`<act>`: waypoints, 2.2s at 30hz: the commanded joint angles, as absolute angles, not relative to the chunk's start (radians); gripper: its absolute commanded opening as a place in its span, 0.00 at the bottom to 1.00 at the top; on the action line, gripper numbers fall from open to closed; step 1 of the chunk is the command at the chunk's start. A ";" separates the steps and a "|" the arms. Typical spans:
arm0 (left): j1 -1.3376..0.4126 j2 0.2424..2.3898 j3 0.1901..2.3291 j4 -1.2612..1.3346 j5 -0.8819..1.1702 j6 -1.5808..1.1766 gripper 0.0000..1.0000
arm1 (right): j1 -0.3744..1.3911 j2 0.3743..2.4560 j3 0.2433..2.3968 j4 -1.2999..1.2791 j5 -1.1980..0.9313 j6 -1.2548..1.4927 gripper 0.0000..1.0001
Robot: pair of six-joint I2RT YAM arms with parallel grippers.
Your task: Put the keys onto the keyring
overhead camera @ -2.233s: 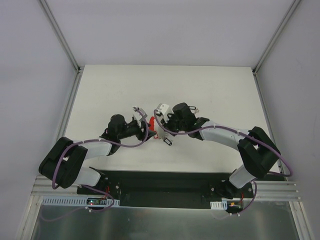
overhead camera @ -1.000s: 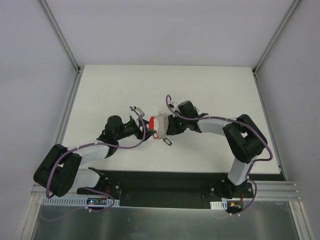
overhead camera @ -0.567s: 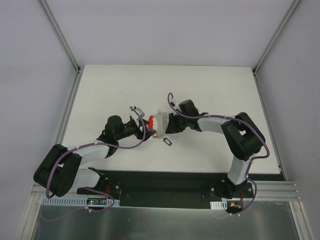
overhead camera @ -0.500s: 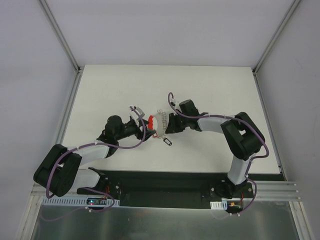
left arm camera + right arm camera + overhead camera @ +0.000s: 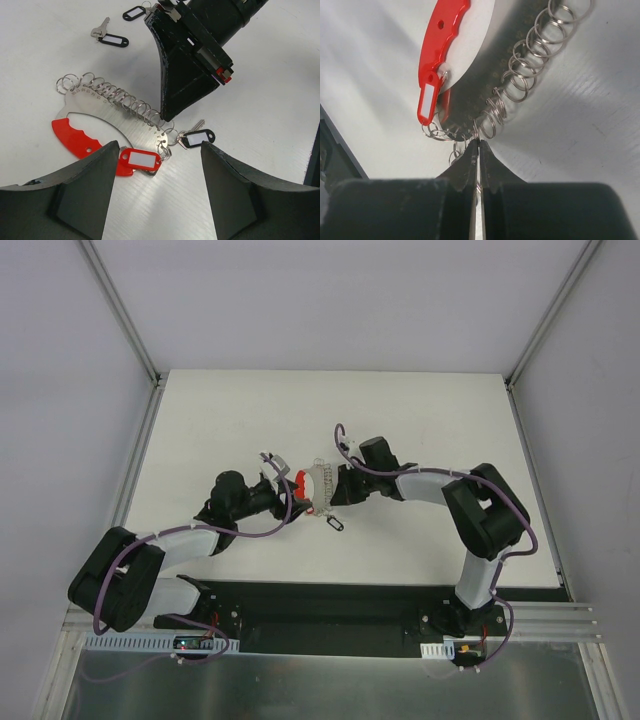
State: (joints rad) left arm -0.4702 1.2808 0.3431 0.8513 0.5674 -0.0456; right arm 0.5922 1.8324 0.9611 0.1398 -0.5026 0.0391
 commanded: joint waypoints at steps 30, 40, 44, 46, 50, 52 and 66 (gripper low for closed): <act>-0.469 0.994 0.518 0.634 0.873 0.003 0.54 | 0.699 1.117 0.828 0.107 -0.609 -0.545 0.01; -0.491 1.126 0.698 0.508 0.974 -0.018 0.41 | 0.704 1.068 0.830 0.072 -0.629 -0.549 0.01; -0.518 1.183 0.739 0.483 0.985 0.021 0.31 | 0.707 1.065 0.834 0.066 -0.629 -0.551 0.01; -0.537 1.213 0.752 0.477 0.974 0.032 0.31 | 0.709 1.072 0.834 0.066 -0.629 -0.552 0.01; -0.540 1.247 0.746 0.477 0.962 0.017 0.35 | 0.710 1.097 0.834 0.063 -0.629 -0.551 0.01; -0.540 1.240 0.732 0.482 0.930 0.015 0.36 | 0.712 1.106 0.831 0.060 -0.629 -0.552 0.01; -0.540 1.146 0.586 0.540 0.816 0.028 0.41 | 0.712 1.267 0.948 -0.029 -0.655 -0.611 0.01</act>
State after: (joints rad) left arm -0.5362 1.1477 0.5911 0.4793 0.7998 0.0067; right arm 0.7052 1.2690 0.8619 -0.0387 -0.5945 -0.5747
